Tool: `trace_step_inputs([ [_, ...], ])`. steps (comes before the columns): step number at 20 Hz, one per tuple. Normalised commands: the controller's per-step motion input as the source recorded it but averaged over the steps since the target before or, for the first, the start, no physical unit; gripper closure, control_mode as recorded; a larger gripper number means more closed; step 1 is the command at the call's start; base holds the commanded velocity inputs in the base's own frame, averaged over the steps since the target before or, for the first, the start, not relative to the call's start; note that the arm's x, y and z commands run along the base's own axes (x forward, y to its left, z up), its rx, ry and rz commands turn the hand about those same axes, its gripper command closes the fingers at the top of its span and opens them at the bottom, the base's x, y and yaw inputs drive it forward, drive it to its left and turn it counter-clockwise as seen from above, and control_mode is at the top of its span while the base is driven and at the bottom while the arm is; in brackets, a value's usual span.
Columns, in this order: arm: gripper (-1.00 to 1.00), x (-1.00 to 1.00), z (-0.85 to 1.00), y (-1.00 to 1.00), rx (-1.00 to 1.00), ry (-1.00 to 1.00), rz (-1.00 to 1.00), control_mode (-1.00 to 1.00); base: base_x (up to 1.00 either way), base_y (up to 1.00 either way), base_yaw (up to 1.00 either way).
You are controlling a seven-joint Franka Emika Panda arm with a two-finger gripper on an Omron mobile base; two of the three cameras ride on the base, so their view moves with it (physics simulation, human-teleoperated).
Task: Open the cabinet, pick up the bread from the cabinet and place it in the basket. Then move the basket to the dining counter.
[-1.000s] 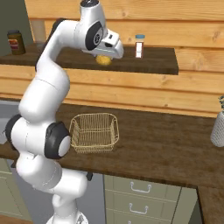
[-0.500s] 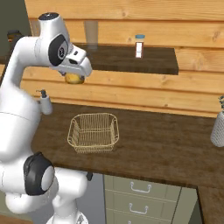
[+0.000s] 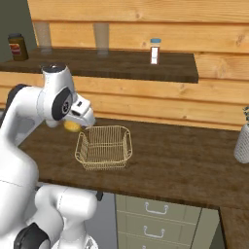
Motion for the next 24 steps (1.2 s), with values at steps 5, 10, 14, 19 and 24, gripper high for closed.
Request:
trace_step_inputs([
  [5, 1.00, 0.06, -1.00, 0.01, 0.01, 0.20, -0.01, -1.00, 0.00, 0.00, 0.00],
  [10, 1.00, 0.45, -0.53, -0.14, -0.02, 0.09, 0.00, -1.00, 0.00, 0.00, 0.00],
  [14, 1.00, 0.60, -0.35, -0.18, -0.04, 0.00, 0.00, -1.00, 0.00, 0.00, 0.00],
  [19, 1.00, 0.53, -0.29, -0.06, -0.02, 0.00, 0.00, -1.00, 0.00, 0.00, 0.00],
  [24, 1.00, 0.49, -0.48, 0.00, -0.07, 0.00, 0.00, -1.00, 0.00, 0.00, 0.00],
])
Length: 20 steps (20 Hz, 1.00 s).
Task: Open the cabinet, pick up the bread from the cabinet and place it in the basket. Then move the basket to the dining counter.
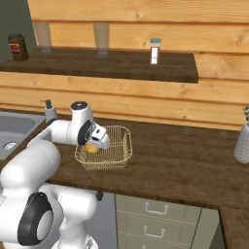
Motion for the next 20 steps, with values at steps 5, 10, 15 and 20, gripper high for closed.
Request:
trace_step_inputs([
  [5, 1.00, 0.27, -0.35, 0.00, -0.04, 0.00, 0.00, -1.00, 0.00, 0.00, 0.00],
  [10, 1.00, 0.19, -0.35, 0.00, -0.03, -0.01, 0.00, -1.00, 0.00, 0.00, 0.00],
  [15, 1.00, 0.20, -0.13, 0.00, 0.00, 0.00, 0.00, -1.00, 0.00, 0.00, 0.00],
  [20, 1.00, 0.32, -0.16, 0.00, 0.00, 0.00, 0.00, -1.00, 0.00, 0.00, 0.00],
])
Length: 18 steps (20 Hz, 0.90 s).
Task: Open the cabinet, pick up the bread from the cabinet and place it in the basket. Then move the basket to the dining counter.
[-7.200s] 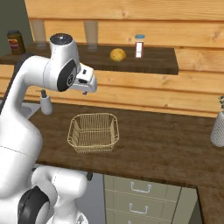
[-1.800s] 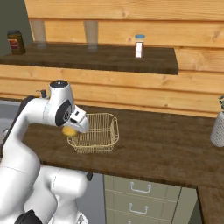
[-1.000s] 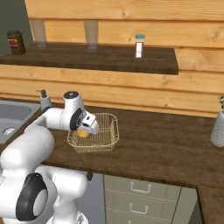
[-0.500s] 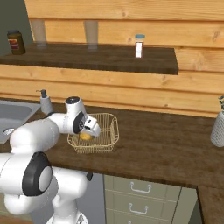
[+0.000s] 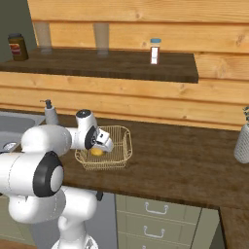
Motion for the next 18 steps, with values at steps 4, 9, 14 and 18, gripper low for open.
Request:
trace_step_inputs([
  [4, 1.00, 0.27, -0.12, -0.02, 0.00, 0.00, 0.00, -1.00, 0.00, 0.00, 0.00],
  [9, 1.00, 0.03, -0.05, -0.01, 0.00, 0.00, 0.00, -1.00, 0.00, 0.00, 0.00],
  [14, -1.00, 0.00, -0.03, 0.00, 0.00, 0.00, 0.00, -1.00, 0.00, 0.00, 0.00],
  [18, -1.00, 0.00, 0.00, 0.00, 0.00, 0.00, 0.00, -1.00, 0.00, 0.00, 0.00],
])
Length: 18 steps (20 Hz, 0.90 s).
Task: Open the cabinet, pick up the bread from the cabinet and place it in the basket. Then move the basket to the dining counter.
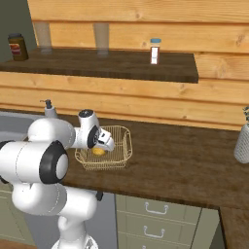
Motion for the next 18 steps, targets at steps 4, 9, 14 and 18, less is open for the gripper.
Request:
trace_step_inputs([
  [4, -1.00, 0.00, 0.00, 0.00, 0.00, 0.00, 0.00, -1.00, 0.00, 0.00, 0.00],
  [9, -1.00, 0.00, 0.04, 0.00, 0.00, 0.00, 0.00, -1.00, 0.00, 0.00, 0.00],
  [14, -1.00, 0.00, 0.41, 0.00, 0.01, 0.00, 0.00, -1.00, 0.00, 0.00, 0.00],
  [18, -1.00, -0.20, 0.52, 0.00, 0.04, 0.00, 0.00, -1.00, 0.00, 0.00, 0.00],
])
